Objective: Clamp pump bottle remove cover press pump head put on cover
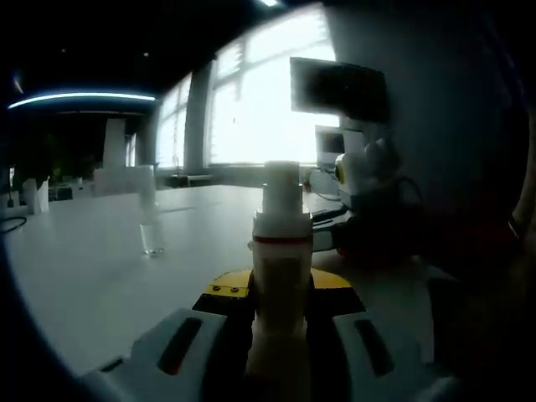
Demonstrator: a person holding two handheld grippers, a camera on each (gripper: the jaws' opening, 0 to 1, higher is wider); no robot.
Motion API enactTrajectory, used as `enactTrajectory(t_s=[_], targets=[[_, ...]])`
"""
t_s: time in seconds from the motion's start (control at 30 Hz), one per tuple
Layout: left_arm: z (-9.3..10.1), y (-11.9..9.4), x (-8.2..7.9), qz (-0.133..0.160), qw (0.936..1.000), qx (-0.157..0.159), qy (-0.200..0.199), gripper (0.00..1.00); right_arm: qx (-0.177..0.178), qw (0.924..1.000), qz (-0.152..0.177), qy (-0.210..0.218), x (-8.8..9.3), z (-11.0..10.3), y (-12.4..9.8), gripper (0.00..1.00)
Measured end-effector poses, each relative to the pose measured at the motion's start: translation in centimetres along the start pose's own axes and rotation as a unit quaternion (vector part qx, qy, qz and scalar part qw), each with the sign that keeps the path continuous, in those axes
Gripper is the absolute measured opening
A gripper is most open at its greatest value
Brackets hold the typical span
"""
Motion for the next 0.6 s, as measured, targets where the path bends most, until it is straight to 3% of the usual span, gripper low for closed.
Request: enactTrajectory(t_s=[0.6], targets=[[0.02,-0.01,-0.02,0.000,1.0000,0.000,0.000,0.14,0.002,1.0000,0.004,0.001,-0.05,0.15,-0.14,0.17]])
Point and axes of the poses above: the point that each gripper's makers call its tool centre point, and the gripper's own axes: y roughly forward along the fingers, z roughly to its right, x roughly out of its underside, the point moved 7 cm from there along -y, roughly backward along the fingers, and after that the axes turned 13 degrees about z, right-handed, at the moved point
